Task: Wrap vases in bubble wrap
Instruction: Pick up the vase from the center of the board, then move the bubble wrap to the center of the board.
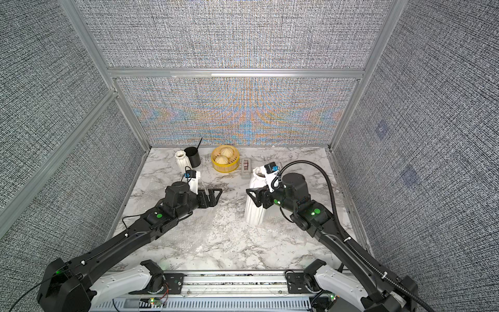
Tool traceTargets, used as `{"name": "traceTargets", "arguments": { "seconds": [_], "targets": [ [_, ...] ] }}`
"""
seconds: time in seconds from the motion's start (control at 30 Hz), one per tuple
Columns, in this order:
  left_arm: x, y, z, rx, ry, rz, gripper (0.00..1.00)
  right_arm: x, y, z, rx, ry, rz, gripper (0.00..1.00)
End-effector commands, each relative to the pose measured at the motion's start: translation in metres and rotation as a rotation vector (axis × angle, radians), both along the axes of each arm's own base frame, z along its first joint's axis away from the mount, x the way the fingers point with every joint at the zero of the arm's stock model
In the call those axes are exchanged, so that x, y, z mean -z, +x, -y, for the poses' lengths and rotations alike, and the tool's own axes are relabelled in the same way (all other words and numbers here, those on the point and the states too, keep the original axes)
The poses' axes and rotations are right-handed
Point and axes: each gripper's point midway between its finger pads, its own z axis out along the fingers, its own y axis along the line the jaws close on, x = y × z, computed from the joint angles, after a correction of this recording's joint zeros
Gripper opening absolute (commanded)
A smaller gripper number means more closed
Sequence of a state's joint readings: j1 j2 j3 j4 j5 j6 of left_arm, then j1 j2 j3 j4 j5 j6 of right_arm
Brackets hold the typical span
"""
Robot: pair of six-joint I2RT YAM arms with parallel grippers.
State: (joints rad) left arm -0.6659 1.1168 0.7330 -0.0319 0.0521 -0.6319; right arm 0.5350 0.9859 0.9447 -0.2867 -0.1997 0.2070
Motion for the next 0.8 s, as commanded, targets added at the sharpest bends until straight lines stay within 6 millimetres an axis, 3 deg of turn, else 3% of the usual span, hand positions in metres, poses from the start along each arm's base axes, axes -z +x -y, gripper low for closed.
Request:
{"name": "traceTargets", "arguments": {
  "seconds": [0.0,0.03,0.07,0.27,0.3,0.5,0.7,0.77],
  "targets": [
    [0.005,0.001,0.016,0.019,0.0,-0.046,0.98,0.022,-0.004,0.032,0.119,-0.017,-0.181,0.16],
    [0.01,0.0,0.024,0.034,0.006,-0.06,0.97,0.028,-0.004,0.041,0.146,-0.031,-0.208,0.16],
    [0.013,-0.001,0.034,0.056,0.01,-0.072,0.96,0.017,-0.002,0.05,0.175,-0.029,-0.203,0.15],
    [0.049,-0.007,0.093,0.181,0.078,-0.184,0.86,0.042,-0.003,0.096,0.323,-0.027,-0.327,0.1],
    [0.058,-0.009,0.103,0.202,0.087,-0.212,0.84,0.054,-0.005,0.102,0.336,-0.022,-0.363,0.1],
    [0.098,-0.003,0.152,0.263,0.18,-0.309,0.77,0.078,-0.002,0.123,0.412,0.014,-0.448,0.08],
    [0.123,0.012,0.179,0.244,0.268,-0.358,0.72,0.093,0.004,0.133,0.441,0.014,-0.468,0.06],
    [0.14,0.016,0.184,0.238,0.297,-0.389,0.68,0.095,0.007,0.134,0.442,0.021,-0.466,0.06]
  ]
}}
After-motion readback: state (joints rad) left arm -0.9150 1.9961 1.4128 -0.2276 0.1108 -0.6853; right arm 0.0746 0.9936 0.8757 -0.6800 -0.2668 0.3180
